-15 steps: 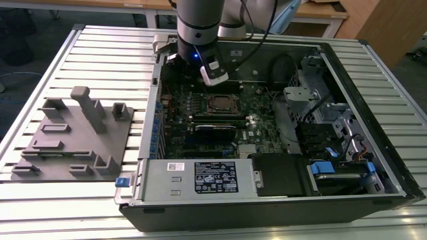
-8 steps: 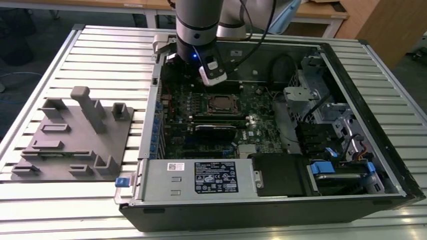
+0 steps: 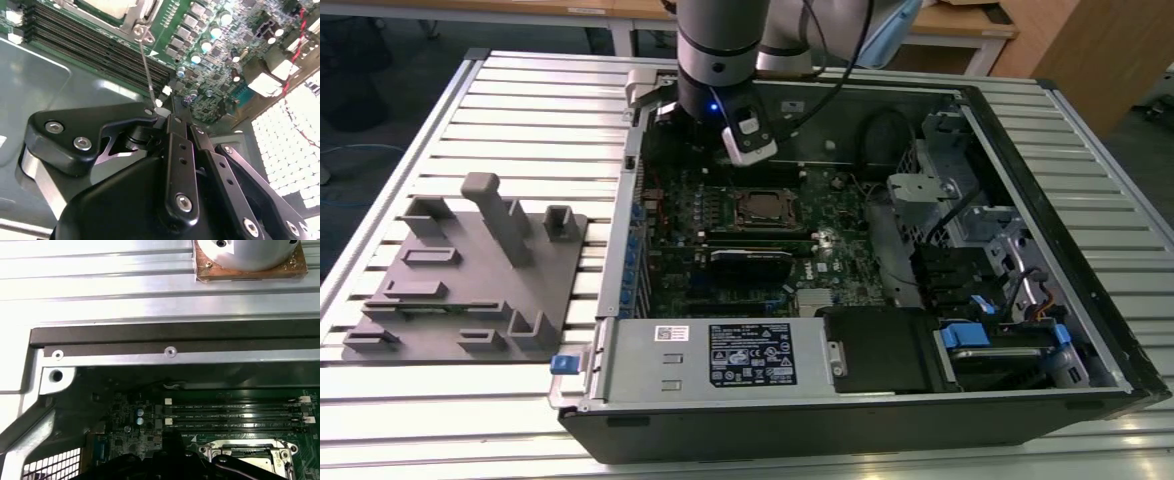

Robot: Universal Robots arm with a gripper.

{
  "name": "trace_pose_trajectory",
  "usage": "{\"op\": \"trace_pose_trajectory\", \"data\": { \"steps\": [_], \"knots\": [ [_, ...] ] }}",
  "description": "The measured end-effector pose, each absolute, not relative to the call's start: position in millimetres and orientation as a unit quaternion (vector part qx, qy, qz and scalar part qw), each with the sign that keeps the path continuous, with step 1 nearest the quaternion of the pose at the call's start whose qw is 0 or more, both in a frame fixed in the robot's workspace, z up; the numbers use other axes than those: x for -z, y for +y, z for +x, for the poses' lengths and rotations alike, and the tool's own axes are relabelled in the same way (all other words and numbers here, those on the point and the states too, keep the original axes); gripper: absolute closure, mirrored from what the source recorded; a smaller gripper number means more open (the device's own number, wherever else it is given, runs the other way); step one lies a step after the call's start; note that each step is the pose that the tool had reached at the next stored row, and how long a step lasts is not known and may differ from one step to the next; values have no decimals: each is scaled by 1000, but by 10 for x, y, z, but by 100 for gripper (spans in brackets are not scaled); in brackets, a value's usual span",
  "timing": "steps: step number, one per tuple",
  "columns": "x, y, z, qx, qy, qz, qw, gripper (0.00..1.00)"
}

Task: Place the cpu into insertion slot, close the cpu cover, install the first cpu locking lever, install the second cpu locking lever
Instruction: 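Install the first cpu locking lever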

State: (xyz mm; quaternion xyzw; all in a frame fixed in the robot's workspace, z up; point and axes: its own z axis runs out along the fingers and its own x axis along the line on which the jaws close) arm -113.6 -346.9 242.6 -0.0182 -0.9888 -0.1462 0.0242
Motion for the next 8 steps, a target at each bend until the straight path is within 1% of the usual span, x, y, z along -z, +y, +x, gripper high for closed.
{"op": "trace_pose_trajectory", "data": {
  "steps": [8],
  "knots": [
    [-2420, -3444, -911, 144, -989, -18, 24, 90]
  ]
}}
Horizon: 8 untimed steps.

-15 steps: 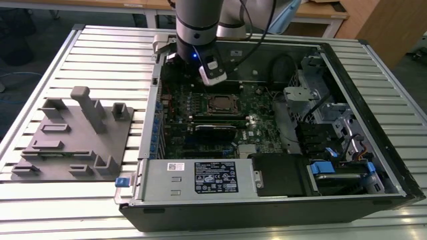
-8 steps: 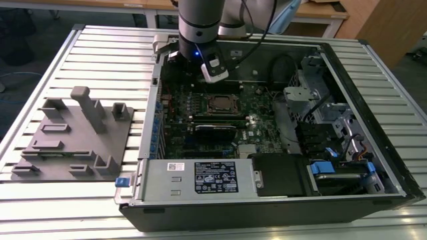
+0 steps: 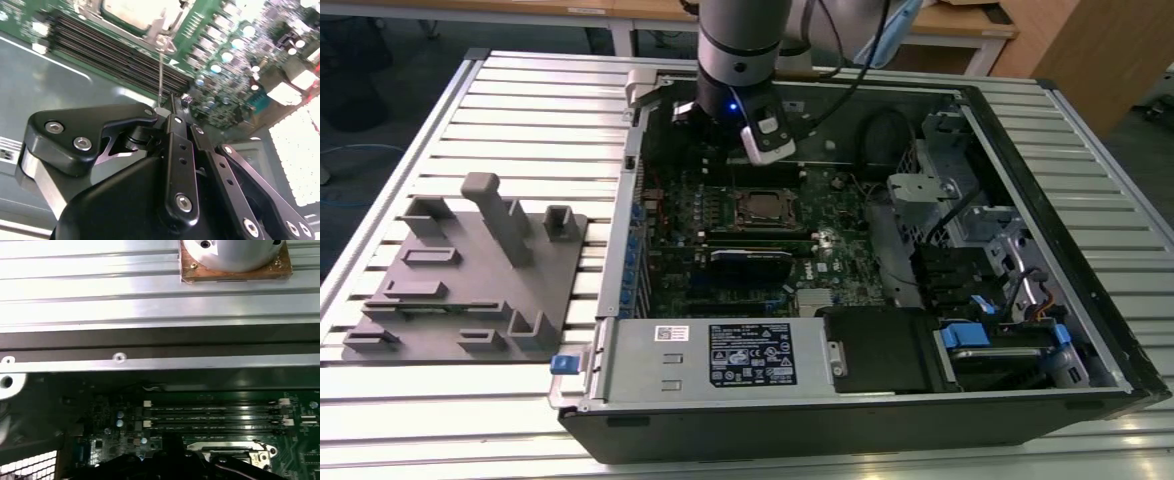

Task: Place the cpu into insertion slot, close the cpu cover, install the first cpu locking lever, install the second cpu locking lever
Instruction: 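Install the first cpu locking lever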

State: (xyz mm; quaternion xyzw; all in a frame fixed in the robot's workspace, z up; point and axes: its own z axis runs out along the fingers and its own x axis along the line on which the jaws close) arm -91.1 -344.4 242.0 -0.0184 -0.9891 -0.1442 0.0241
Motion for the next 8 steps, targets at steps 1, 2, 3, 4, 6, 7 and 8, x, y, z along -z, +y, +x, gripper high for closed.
{"op": "trace_pose_trajectory", "data": {
  "steps": [1, 2, 3, 4, 6, 7, 8],
  "knots": [
    [-2420, -3442, -876, 144, -989, -18, 24, 90],
    [-2420, -3439, -846, 143, -989, -18, 24, 90],
    [-2419, -3435, -819, 143, -989, -18, 24, 90],
    [-2419, -3431, -794, 142, -989, -19, 24, 90],
    [-2419, -3426, -767, 140, -990, -19, 24, 90],
    [-2419, -3426, -767, 139, -990, -19, 24, 90],
    [-2419, -3426, -767, 139, -990, -19, 24, 90]
  ]
}}
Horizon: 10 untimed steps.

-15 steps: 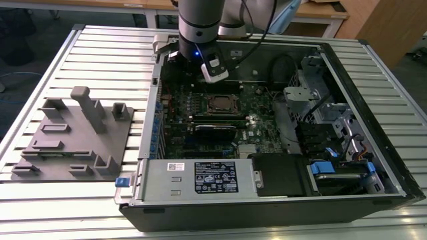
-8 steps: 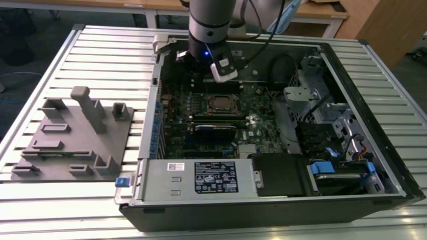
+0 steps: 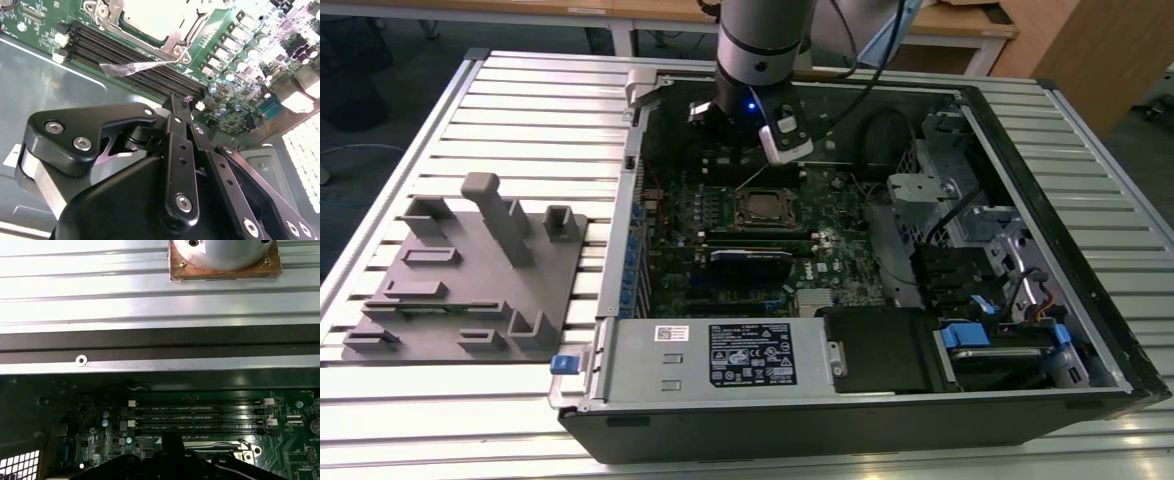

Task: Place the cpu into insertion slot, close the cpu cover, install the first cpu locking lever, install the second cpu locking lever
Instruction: 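Install the first cpu locking lever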

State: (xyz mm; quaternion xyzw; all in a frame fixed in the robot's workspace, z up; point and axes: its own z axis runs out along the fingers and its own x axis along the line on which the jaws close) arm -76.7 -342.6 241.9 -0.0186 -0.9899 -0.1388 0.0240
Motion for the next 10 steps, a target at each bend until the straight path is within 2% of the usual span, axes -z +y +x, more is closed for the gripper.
{"op": "trace_pose_trajectory", "data": {
  "steps": [5, 10],
  "knots": [
    [-2415, -3425, -767, 138, -990, -18, 22, 90],
    [-2388, -3425, -766, 137, -990, -16, 4, 90]
  ]
}}
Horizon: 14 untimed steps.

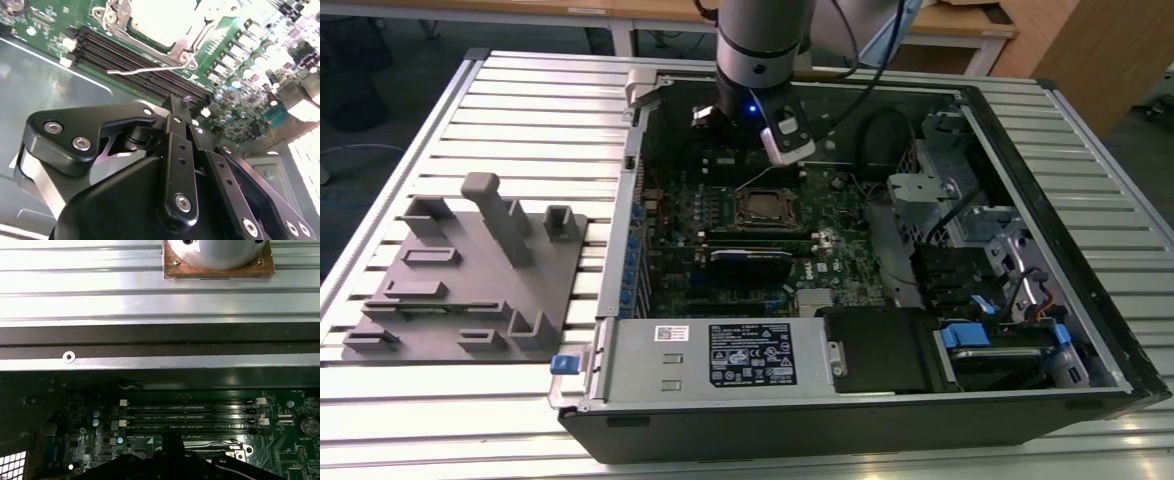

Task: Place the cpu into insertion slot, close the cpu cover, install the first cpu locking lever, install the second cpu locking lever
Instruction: 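Install the first cpu locking lever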

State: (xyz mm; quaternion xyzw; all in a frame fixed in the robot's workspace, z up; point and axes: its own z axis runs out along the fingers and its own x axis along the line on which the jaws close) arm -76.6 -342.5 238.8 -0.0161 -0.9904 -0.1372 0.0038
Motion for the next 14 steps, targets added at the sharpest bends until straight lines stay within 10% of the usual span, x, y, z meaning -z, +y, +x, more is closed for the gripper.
{"op": "trace_pose_trajectory", "data": {
  "steps": [14],
  "knots": [
    [-2280, -3390, -656, 136, -990, -25, -11, 90]
  ]
}}
